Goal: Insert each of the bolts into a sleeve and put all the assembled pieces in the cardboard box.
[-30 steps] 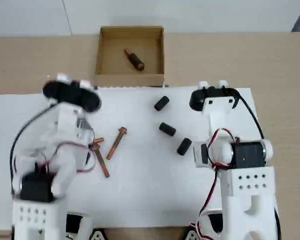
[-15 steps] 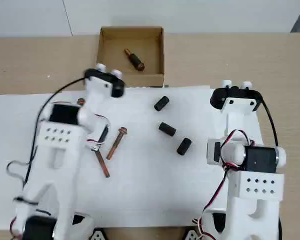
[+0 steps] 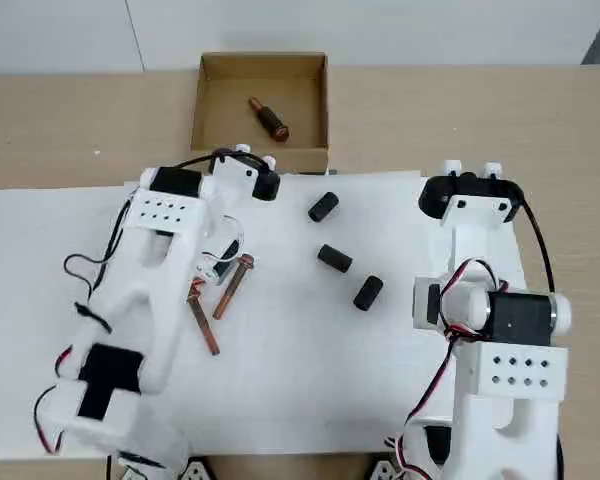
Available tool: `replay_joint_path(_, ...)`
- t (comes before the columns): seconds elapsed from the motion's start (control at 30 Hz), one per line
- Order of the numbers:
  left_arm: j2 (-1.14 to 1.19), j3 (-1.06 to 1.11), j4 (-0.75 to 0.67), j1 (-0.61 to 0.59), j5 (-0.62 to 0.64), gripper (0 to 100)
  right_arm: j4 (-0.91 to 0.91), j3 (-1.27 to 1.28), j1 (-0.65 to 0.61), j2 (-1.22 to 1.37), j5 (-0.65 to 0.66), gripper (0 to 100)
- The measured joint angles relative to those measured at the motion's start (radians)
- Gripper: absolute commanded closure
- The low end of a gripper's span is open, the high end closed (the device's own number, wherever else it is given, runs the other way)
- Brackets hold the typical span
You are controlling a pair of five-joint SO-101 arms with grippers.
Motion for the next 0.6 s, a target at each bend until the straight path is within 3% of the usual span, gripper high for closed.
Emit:
replay_joint_path(0.27, 0.028, -0.048, 0.002, 0.032, -0.008, 83, 0.000, 0.000, 0.000, 0.000, 0.000, 99.2)
replay_joint_path(0.6, 0.034, -0.048, -0.021, 0.068, -0.008, 83, 0.000, 0.000, 0.000, 0.000, 0.000, 99.2)
